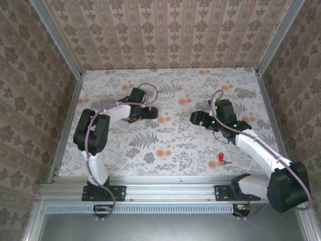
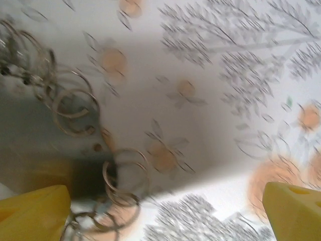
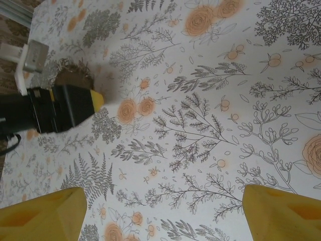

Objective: Put the keys on the keyring

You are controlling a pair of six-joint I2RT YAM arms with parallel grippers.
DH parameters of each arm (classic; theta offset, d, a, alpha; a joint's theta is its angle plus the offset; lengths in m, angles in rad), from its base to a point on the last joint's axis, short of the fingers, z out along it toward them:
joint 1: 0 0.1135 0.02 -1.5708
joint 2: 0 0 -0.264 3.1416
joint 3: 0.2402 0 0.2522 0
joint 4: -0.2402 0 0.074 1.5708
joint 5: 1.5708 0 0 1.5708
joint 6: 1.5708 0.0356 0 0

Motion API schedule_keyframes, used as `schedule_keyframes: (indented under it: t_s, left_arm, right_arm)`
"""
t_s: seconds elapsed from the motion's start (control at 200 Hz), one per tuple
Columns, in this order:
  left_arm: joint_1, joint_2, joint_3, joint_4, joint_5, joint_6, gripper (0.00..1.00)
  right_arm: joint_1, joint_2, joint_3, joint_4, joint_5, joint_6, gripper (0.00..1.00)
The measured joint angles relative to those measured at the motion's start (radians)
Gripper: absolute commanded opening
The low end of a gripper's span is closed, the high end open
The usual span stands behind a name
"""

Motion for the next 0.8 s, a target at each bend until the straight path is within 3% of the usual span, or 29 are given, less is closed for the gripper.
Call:
schedule_keyframes:
  t_s: [0.32, 0.435, 0.615, 0.8]
  left_arm:
    - [-0.302, -0.154, -0.111, 0.059, -0.098, -0.185, 1.0]
    - [-0.365, -0.211, -0.11, 0.05, -0.164, -0.253, 1.0]
    - [-0.324, -0.351, -0.11, -0.017, -0.277, -0.33, 1.0]
    - [-0.179, -0.53, -0.161, -0.05, -0.321, -0.343, 1.0]
  right_arm:
    - [-0.002, -0.051, -0.018, -0.027, 0.0, 0.0, 0.83]
    - [-0.002, -0.089, -0.037, -0.048, -0.001, 0.0, 0.82]
    - [0.003, -0.082, -0.072, -0.047, -0.018, 0.004, 0.77]
    - [0.103, 0.108, -0.025, -0.038, -0.027, 0.004, 0.71]
